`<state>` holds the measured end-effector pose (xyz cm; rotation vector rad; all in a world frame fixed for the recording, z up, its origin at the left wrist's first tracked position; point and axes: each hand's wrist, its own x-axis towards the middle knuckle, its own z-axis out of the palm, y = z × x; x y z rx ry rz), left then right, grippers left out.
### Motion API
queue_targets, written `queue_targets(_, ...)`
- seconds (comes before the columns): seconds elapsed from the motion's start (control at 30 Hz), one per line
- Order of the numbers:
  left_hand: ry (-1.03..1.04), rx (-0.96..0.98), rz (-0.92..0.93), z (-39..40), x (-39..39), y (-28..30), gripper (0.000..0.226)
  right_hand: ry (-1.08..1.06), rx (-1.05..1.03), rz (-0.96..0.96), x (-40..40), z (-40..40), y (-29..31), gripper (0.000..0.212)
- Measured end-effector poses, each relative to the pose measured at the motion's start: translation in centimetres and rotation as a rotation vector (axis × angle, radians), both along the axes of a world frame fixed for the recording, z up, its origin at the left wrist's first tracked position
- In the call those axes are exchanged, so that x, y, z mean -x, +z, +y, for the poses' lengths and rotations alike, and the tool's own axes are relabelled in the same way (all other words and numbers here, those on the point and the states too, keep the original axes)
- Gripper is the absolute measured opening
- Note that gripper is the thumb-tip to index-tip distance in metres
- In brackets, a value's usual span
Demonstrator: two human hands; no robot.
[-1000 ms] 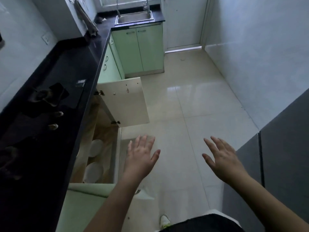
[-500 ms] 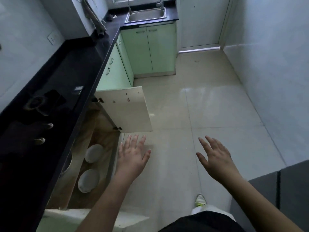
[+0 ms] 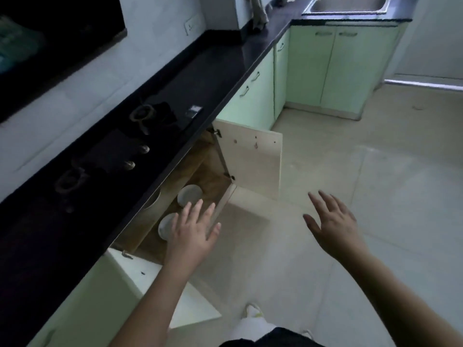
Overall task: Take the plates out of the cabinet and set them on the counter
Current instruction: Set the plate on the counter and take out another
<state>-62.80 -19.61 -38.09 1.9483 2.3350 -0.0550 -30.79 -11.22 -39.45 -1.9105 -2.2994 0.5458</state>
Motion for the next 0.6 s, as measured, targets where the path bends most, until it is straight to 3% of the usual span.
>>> queue_targets(0.33, 0.387, -0.052, -0.096, -0.5, 7.8, -1.2, 0.062, 0.429, -0.063, -0.024, 13.1, 9.3, 0.1, 0.064)
queue_targets(0.6, 0.488, -0.089, -0.143, 2.8, 11.7, -0.9, 0.063, 0.623, -0.103, -0.061, 19.9, 14.5, 0.9, 0.063)
